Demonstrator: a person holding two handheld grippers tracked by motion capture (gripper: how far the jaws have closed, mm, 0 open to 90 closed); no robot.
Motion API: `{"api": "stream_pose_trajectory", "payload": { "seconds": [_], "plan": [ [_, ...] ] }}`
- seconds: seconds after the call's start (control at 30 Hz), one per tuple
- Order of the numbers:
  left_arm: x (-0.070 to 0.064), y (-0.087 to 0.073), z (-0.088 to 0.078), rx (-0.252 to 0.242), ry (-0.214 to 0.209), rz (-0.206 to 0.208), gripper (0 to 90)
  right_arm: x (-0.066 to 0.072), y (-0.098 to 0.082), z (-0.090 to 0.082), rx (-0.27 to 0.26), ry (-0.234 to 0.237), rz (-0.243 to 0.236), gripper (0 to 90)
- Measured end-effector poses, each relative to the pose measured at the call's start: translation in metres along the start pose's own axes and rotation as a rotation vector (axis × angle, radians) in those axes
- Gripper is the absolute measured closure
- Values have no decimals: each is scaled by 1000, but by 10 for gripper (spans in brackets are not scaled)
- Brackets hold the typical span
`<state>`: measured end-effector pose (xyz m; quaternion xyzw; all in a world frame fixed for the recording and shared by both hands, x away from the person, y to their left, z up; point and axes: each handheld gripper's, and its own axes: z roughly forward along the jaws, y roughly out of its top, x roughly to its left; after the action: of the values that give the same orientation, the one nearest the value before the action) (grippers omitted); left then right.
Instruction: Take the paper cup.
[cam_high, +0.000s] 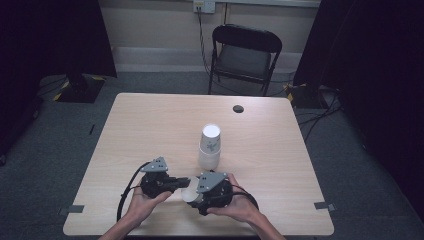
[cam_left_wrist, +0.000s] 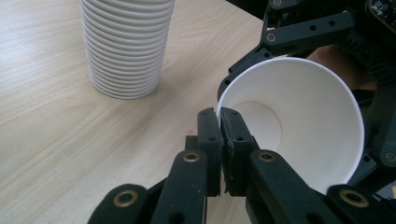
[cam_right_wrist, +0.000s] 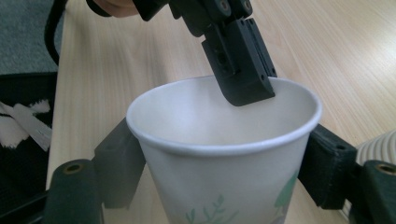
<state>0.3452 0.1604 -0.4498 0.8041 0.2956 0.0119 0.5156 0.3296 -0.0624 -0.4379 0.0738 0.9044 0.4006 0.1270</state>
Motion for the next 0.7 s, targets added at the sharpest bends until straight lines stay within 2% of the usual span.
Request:
{"api": "stream_pose_trajectory", "payload": {
  "seconds": [0.13, 0.27, 0.33, 0.47, 0.63, 0.7],
  "plan": [
    [0, 0, -5, -37, -8, 22, 822, -1, 0, -2, -27, 12, 24, 299],
    [-1, 2, -7, -43, -12, 47, 865, -2, -2, -4, -44, 37, 58, 285],
    [0, 2, -8, -43, -19, 38, 879, -2, -1, -5, -52, 44, 68, 275],
    [-1, 3, -8, -33, -15, 32, 885, -1, 0, -3, -47, 32, 58, 256],
    [-1, 3, -1, 1, -12, 14, 886, -2, -2, -1, -42, 29, 68, 226],
    [-1, 4, 1, 0, -14, 8, 887, -2, -3, -1, -42, 30, 70, 224]
  ]
}}
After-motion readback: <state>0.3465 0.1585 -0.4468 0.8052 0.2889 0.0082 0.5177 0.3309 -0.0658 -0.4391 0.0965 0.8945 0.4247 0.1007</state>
